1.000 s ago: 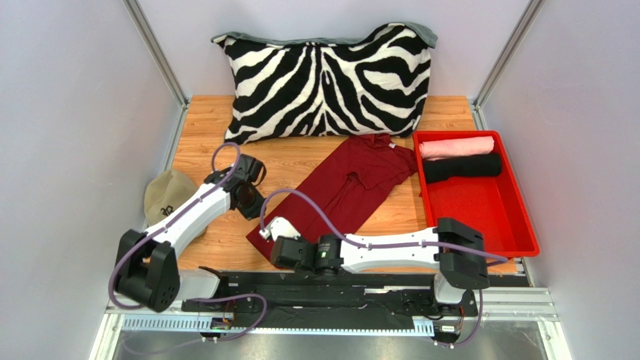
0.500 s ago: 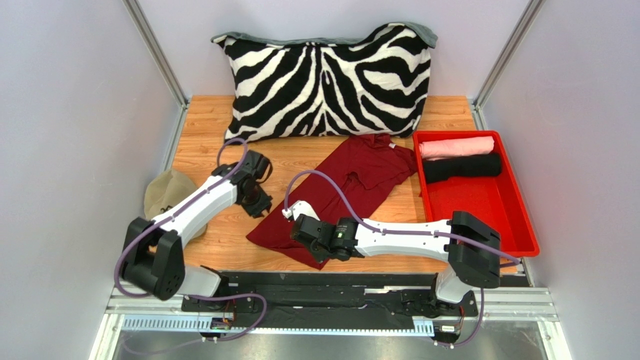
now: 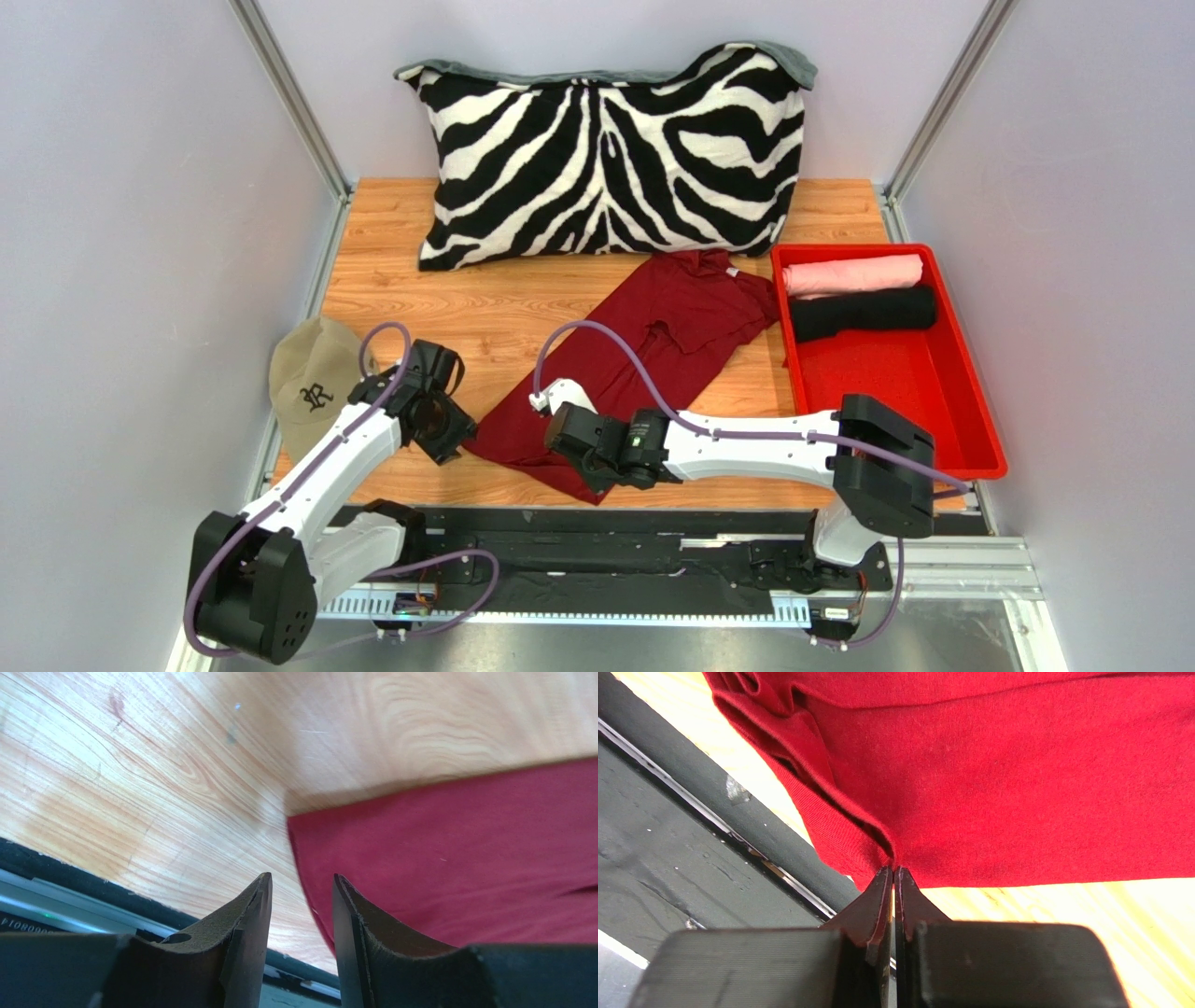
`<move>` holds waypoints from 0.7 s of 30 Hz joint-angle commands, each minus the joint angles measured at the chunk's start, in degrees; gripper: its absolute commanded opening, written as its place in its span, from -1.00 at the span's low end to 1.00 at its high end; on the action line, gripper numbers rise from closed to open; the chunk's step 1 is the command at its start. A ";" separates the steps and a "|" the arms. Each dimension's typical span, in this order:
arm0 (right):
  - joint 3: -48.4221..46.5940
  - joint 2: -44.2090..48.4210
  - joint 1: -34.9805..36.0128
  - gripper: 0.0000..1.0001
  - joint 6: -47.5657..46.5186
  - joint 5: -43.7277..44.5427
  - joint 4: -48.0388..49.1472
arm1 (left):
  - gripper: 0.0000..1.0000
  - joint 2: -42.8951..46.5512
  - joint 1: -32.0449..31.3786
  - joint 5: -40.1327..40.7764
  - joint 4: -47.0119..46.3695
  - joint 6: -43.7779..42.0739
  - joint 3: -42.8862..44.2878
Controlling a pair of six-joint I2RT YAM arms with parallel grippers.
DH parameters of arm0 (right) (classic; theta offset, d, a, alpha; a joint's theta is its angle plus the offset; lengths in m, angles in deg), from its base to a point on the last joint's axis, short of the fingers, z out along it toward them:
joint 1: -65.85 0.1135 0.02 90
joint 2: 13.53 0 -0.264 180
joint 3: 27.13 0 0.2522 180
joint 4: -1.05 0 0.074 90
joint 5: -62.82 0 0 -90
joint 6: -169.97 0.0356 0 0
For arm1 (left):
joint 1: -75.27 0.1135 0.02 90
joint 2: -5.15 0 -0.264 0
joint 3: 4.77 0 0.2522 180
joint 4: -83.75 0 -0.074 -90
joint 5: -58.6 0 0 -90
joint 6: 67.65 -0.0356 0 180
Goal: Roll the t-shirts
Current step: Roll the T-shirt to the center of the board.
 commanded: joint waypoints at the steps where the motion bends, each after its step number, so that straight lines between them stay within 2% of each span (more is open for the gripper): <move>1: 0.43 1.69 -0.25 -0.94 0.62 -0.09 2.22 | -0.09 -0.65 0.65 -2.70 -6.59 0.63 -3.33; 9: 0.52 1.87 -0.69 -0.94 0.71 -0.09 2.74 | -0.09 -1.88 0.65 -3.05 -9.85 0.98 -4.40; 12: 0.61 1.96 -0.78 -0.94 0.80 0.00 2.74 | -0.15 -3.28 0.65 -3.58 -11.35 0.89 -4.14; 13: 0.61 2.04 -0.87 -0.94 0.97 0.09 2.83 | -0.26 -4.33 0.65 -3.67 -11.53 0.81 -3.96; 15: 0.43 1.96 -0.78 -0.94 0.89 0.00 2.83 | -0.61 -5.13 0.47 -3.58 -11.79 0.37 -3.00; 16: 0.43 2.04 -0.96 -0.94 0.89 0.00 2.92 | -0.88 -5.48 0.21 -3.32 -11.71 -0.16 -2.56; 17: 0.43 2.04 -0.96 -0.94 0.97 0.00 2.83 | -1.00 -5.48 -0.49 -2.97 -11.45 -0.42 -2.03; 21: 0.52 2.83 -1.05 -0.95 1.06 0.17 2.83 | -1.00 -4.60 -2.08 -0.42 -7.94 -1.30 2.26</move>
